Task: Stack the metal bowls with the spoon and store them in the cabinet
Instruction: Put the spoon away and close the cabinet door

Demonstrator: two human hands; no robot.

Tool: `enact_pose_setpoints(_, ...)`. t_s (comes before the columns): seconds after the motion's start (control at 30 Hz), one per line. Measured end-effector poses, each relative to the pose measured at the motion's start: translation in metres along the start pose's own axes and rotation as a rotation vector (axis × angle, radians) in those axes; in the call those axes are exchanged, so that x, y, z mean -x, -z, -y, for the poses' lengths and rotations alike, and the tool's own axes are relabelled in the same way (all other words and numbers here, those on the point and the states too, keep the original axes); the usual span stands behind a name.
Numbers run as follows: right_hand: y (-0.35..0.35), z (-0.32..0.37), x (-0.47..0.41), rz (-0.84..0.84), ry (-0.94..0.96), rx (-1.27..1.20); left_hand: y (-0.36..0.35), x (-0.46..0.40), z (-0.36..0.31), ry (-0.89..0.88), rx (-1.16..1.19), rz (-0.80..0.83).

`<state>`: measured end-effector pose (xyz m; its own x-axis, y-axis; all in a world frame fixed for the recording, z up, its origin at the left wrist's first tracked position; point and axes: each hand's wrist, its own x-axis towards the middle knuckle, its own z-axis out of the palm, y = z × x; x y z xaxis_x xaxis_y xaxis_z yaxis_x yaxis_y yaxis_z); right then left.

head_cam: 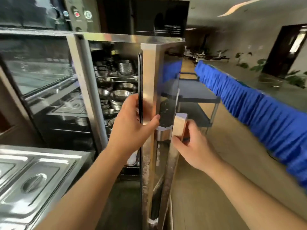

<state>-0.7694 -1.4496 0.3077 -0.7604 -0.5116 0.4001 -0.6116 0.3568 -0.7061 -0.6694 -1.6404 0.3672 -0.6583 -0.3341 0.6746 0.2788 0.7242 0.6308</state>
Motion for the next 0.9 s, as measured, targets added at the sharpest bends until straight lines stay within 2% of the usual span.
enact_pose_setpoints(0.33, -0.096, 0.061, -0.079, 0.167, 0.13, 0.013, 0.083, -0.038, 0.093, 0.083, -0.218, -0.11)
enact_pose_setpoints(0.5, -0.155, 0.083, -0.128, 0.184, 0.154, 0.006, 0.117, -0.063, 0.15, 0.108, -0.36, -0.165)
enact_pose_setpoints(0.67, -0.222, 0.094, -0.185, 0.213, 0.062, -0.07, 0.14, -0.094, 0.213, 0.112, -0.497, -0.136)
enact_pose_setpoints(0.9, -0.302, 0.098, -0.256, 0.239, -0.064, -0.2, 0.159, -0.143, 0.313, 0.2, -0.54, -0.018)
